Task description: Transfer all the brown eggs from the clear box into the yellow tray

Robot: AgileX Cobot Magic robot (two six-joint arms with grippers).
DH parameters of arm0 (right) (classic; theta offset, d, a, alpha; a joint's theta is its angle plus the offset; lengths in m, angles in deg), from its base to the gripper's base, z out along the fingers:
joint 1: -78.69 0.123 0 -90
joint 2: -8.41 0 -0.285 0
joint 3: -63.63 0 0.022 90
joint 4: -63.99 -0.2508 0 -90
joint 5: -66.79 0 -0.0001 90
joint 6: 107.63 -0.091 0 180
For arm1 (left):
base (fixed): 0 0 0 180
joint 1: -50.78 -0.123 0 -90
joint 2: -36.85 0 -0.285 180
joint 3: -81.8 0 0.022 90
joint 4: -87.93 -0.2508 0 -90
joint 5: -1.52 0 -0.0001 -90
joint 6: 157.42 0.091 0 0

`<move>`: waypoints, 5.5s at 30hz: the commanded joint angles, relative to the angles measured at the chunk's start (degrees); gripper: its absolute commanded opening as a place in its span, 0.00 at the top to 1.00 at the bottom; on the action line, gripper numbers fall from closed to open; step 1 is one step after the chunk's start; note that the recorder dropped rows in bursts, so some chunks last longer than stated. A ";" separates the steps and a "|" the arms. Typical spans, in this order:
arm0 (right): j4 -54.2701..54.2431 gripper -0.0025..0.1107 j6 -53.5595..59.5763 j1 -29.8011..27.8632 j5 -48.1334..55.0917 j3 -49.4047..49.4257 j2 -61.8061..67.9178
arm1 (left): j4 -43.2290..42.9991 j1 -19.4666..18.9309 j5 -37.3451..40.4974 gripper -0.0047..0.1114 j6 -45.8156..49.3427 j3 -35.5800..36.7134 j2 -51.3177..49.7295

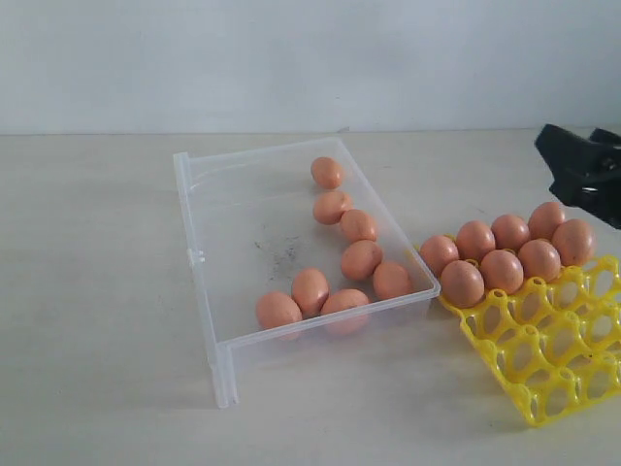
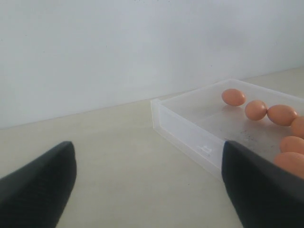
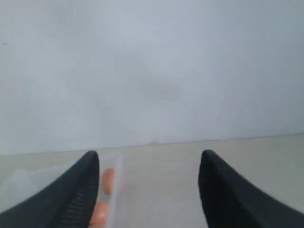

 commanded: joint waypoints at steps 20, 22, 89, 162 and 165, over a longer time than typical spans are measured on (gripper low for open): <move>21.47 0.98 -24.31 -0.15 61.90 -14.07 -9.39 | 0.38 0.37 -0.39 0.29 -0.45 0.23 0.22; 21.47 0.98 -25.42 -0.15 62.19 -14.07 -7.58 | 0.38 0.37 -0.39 0.29 -0.45 0.23 0.22; 72.94 0.54 -48.42 31.34 56.56 -51.93 20.64 | 0.38 0.37 -0.39 0.29 -0.45 0.23 0.22; -95.95 0.39 82.62 82.59 51.45 -51.93 4.45 | 0.38 0.37 -0.39 0.29 -0.45 0.23 0.22; -105.56 0.33 91.52 76.38 43.35 -51.55 4.57 | 0.38 0.37 -0.39 0.29 -0.45 0.23 0.22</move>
